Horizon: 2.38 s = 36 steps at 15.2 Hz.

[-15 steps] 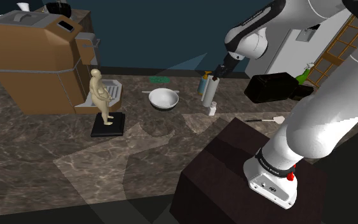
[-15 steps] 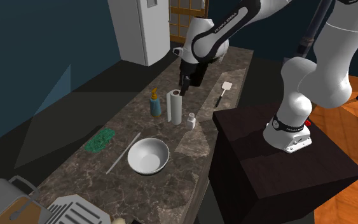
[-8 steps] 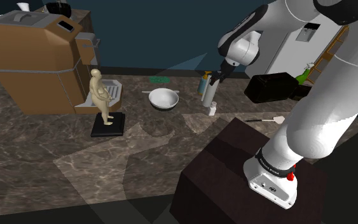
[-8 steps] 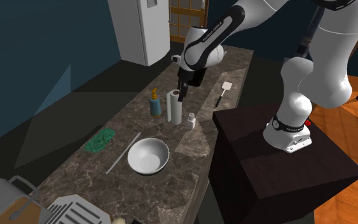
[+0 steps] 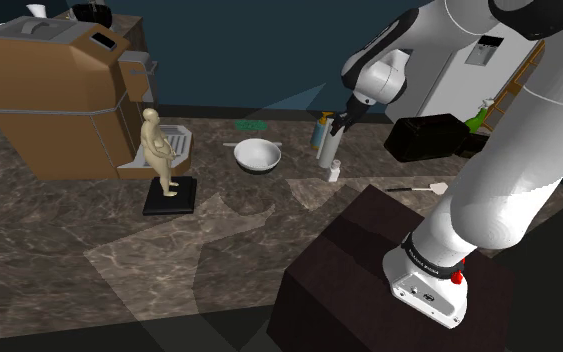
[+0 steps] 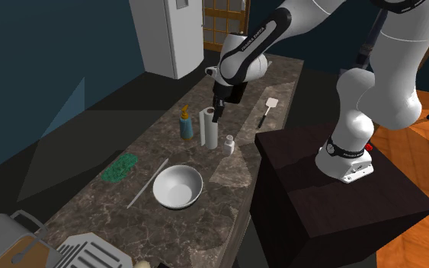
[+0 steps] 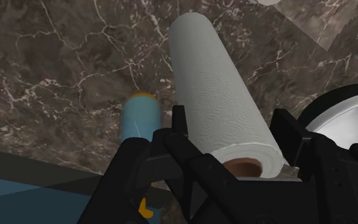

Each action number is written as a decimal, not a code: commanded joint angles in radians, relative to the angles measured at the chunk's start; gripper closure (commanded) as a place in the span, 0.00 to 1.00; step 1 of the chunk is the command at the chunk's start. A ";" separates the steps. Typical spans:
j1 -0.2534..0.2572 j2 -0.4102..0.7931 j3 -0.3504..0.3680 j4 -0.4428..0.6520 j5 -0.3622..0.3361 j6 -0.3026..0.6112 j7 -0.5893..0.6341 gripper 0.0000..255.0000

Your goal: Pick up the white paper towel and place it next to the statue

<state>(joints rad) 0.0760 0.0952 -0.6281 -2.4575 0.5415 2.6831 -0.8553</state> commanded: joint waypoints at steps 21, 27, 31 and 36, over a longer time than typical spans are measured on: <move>-0.002 -0.173 -0.027 0.014 -0.291 -0.119 0.232 1.00; -0.023 -0.242 -0.010 0.040 -0.383 -0.194 0.309 1.00; -0.035 -0.281 0.003 0.063 -0.426 -0.247 0.348 1.00; -0.047 -0.322 0.020 0.098 -0.466 -0.315 0.386 1.00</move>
<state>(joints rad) 0.0307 -0.2202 -0.6117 -2.3693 0.0825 2.3837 -0.4774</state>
